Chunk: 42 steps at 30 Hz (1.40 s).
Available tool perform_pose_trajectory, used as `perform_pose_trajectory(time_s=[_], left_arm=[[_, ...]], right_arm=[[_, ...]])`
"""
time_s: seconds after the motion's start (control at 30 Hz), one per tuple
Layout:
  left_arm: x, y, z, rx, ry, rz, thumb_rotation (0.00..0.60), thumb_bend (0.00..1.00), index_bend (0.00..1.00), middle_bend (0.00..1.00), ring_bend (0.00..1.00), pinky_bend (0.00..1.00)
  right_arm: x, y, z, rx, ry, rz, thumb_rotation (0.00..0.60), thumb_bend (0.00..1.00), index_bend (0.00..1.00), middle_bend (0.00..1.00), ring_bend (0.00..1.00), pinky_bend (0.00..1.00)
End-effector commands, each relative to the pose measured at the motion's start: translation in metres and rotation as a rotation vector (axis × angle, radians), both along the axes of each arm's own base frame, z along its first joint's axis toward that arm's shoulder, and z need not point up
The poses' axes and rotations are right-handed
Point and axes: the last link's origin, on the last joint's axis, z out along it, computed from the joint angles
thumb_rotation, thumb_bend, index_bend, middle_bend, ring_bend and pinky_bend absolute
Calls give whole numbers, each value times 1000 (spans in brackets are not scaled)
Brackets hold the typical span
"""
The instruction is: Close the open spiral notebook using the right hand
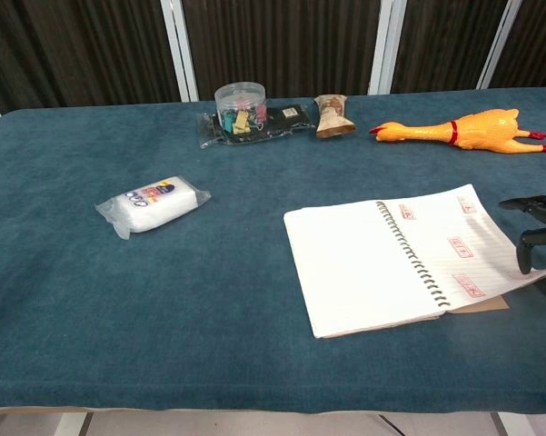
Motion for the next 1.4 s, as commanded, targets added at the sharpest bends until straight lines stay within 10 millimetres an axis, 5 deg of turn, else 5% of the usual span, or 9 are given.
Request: perform_pose_trajectory(time_s=[0.03, 0.53, 0.7, 1.4], left_arm=[[0, 0, 0, -1, 0, 0, 600, 418, 113, 37, 74, 435], [0, -1, 1, 1, 0, -1, 600, 419, 112, 37, 76, 436], [0, -1, 1, 1, 0, 2, 600, 420, 113, 38, 76, 435], [-2, 0, 5, 10, -17, 10, 600, 419, 113, 38, 75, 436]], right_arm=[[0, 0, 0, 1, -1, 1, 600, 497, 610, 46, 7, 98], [5, -4, 5, -13, -2, 38, 600, 496, 583, 46, 12, 98], [14, -7, 10, -37, 5, 79, 600, 498, 658, 67, 22, 98], [98, -11, 31, 25, -60, 262, 600, 499, 711, 92, 40, 112]])
